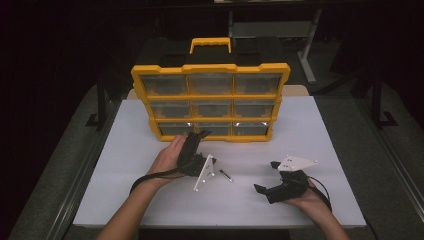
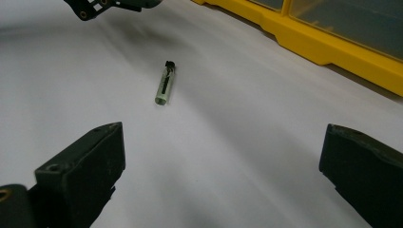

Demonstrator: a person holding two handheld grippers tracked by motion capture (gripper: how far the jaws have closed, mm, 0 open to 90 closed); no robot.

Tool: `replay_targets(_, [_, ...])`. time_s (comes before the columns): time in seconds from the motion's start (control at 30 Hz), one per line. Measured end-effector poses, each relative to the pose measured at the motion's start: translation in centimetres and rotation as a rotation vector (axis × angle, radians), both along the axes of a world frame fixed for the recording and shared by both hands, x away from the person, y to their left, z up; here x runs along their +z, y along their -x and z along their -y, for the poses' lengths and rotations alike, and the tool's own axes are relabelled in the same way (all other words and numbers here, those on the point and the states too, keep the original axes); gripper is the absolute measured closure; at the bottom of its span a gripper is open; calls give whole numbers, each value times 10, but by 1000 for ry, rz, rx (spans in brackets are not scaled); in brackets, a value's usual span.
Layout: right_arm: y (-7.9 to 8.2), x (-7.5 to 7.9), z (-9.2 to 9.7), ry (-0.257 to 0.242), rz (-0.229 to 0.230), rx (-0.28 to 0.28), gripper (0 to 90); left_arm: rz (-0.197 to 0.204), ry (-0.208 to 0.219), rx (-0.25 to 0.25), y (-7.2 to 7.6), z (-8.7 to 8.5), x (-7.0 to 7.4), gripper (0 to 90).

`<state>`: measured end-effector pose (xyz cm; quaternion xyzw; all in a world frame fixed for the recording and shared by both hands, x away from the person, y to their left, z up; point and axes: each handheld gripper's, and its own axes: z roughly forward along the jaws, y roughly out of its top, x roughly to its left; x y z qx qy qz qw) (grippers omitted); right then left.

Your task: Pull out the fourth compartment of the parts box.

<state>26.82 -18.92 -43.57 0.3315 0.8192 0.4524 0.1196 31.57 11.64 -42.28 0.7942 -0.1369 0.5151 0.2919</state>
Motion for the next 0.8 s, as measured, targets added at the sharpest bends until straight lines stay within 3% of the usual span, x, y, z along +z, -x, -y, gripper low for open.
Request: replay_targets(0.8, [0,0,0,0,-2,-6,9,162,-97,-7,4,4,-10,5])
